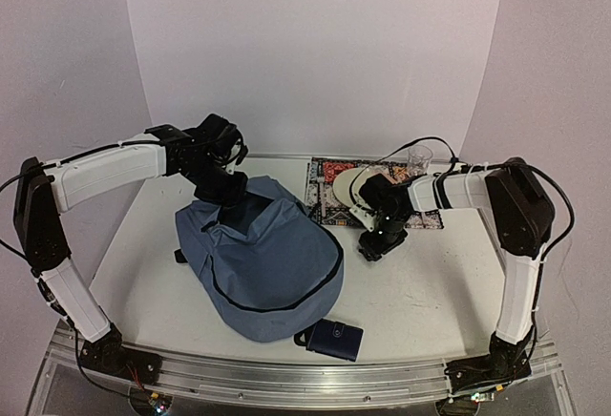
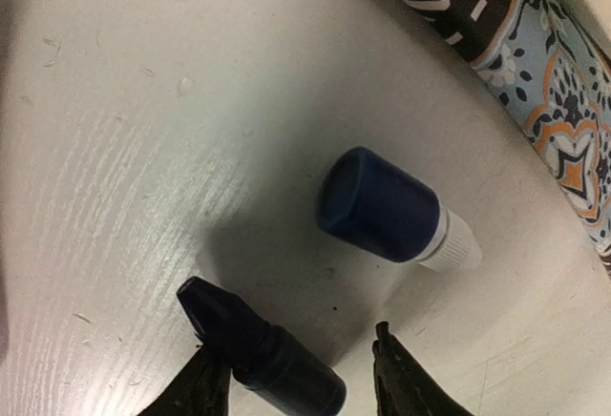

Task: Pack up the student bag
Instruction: Pick up the seal from the center of the board, then place the seal in the lower front pocket of the bag.

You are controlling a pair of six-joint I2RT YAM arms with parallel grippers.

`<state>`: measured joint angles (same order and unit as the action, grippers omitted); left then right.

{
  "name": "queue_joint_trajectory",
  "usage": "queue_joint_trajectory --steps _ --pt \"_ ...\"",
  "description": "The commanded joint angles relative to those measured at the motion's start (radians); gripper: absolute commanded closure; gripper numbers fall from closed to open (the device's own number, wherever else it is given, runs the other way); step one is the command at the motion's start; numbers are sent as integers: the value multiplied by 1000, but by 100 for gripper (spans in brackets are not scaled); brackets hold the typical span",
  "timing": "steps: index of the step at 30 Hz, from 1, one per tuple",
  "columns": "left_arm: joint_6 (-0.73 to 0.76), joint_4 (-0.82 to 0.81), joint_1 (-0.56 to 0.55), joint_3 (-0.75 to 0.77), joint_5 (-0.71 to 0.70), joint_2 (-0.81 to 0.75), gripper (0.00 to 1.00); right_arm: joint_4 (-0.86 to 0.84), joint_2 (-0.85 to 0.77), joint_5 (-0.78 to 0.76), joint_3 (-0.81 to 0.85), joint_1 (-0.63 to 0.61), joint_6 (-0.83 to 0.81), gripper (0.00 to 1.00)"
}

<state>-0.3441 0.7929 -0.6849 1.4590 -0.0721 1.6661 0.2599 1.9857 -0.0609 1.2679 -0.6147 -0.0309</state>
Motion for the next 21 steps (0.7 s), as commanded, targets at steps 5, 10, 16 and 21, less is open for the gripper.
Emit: queue_joint_trajectory --steps 5,10,16,21 --pt "0 -35 12 23 5 -5 100 56 -7 52 -15 0 0 68" --pt "4 -31 12 34 13 -1 100 56 -71 106 -38 -1 73 76" --pt "4 -27 11 53 33 3 100 53 -167 200 -38 -4 190 79" --pt "-3 -29 12 55 53 4 100 48 -263 233 5 -34 341 81"
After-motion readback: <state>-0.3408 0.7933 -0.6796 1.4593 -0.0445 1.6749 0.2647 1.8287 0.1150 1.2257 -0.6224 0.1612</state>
